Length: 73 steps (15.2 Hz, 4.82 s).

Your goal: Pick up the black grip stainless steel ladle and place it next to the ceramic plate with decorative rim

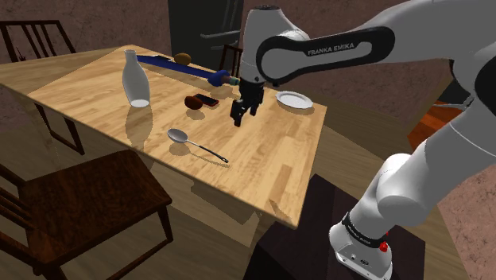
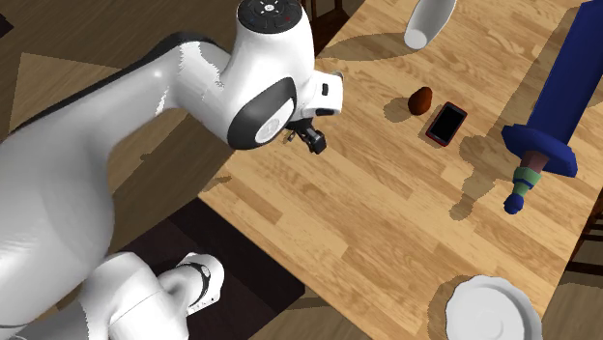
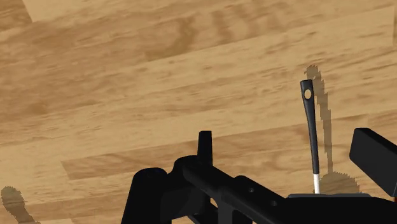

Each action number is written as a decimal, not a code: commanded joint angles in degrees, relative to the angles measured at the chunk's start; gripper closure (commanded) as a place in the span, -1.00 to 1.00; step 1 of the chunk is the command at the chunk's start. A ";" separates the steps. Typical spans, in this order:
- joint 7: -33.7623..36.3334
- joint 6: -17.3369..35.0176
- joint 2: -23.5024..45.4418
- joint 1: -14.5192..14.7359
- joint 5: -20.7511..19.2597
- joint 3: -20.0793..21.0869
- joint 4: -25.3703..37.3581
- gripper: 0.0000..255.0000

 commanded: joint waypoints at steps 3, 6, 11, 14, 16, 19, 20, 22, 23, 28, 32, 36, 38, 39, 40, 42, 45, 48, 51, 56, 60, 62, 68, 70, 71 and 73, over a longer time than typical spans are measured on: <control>0.41 2.72 8.80 0.72 -2.05 1.35 5.49 -1.00; 0.99 3.92 15.24 1.59 -3.89 2.26 10.17 -1.00; 1.79 4.63 26.15 3.65 -7.24 3.21 19.31 -1.00; 1.99 4.28 32.85 5.27 -9.20 3.44 25.70 -1.00; 2.06 4.79 34.38 5.60 -9.64 3.36 26.61 -1.00; 2.30 6.66 35.34 5.56 -10.01 3.14 25.68 -1.00; 2.38 7.27 35.68 5.55 -10.14 3.07 25.39 -1.00; 2.55 8.48 36.39 5.52 -10.41 2.92 24.87 -1.00; 2.59 8.84 36.58 5.52 -10.48 2.87 24.71 -1.00; 2.60 8.83 36.60 5.52 -10.49 2.87 24.73 -1.00; 2.60 8.82 36.60 5.52 -10.49 2.87 24.73 1.00; 2.60 8.82 36.60 5.52 -10.49 2.87 24.73 1.00; 2.60 8.82 36.59 5.52 -10.49 2.87 24.73 1.00; 2.60 8.82 36.60 5.52 -10.49 2.87 24.73 1.00; 2.60 8.83 36.60 5.52 -10.49 2.87 24.73 1.00; 2.31 7.62 35.89 5.46 -10.20 3.00 25.27 1.00; 1.90 5.75 34.94 5.39 -9.80 3.17 26.23 1.00; 1.50 3.85 34.06 5.34 -9.43 3.33 27.29 1.00; 1.11 1.91 33.27 5.31 -9.09 3.46 28.49 1.00; 0.51 -1.42 32.17 5.30 -8.58 3.65 30.78 1.00; 0.05 -4.16 31.49 5.33 -8.25 3.77 32.90 1.00; -1.23 -4.22 30.63 4.41 -7.93 3.47 32.29 1.00; -8.63 -1.75 27.28 -0.92 -6.53 1.26 27.53 1.00; -11.16 -1.14 26.59 -2.60 -6.12 0.44 26.55 1.00; -12.43 -0.86 26.32 -3.44 -5.93 0.02 26.18 1.00; -14.99 -0.39 25.95 -5.07 -5.55 -0.84 25.64 1.00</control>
